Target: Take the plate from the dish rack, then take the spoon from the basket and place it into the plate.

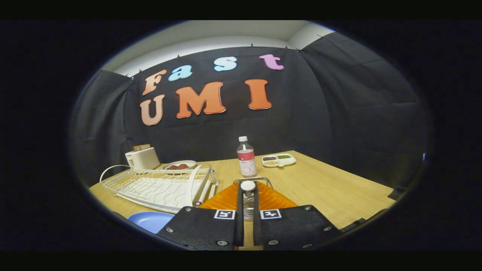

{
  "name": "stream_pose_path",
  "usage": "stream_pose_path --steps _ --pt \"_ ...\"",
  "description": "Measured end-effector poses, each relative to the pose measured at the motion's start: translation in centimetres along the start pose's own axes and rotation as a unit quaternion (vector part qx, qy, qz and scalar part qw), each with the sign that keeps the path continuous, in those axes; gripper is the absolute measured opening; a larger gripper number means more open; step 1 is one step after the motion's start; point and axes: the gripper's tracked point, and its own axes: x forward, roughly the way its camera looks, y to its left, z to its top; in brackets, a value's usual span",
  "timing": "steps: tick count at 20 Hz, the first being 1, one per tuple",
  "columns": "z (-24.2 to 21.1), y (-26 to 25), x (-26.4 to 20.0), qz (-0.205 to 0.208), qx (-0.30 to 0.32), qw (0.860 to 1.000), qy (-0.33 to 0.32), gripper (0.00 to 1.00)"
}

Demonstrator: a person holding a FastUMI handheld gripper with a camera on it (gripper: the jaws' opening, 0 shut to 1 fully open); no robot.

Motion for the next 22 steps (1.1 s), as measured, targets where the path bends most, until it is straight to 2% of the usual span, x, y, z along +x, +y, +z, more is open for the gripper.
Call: stream_pose_path --steps 4,10,12,20,22 --pt "2.8 0.2 -1.6 0.004 0.003 1.000 -0.017 0.10" --pt "5.5 1.3 -5.1 0.037 0.000 0.999 -0.031 0.10" --pt "5.3 1.6 -6.1 0.042 -0.005 0.999 -0.032 0.10" --pt "3.0 5.7 -9.1 0.118 0.014 0.993 -0.006 0.10" --pt "2.7 5.8 -9.3 0.123 0.005 0.992 -0.006 0.10"
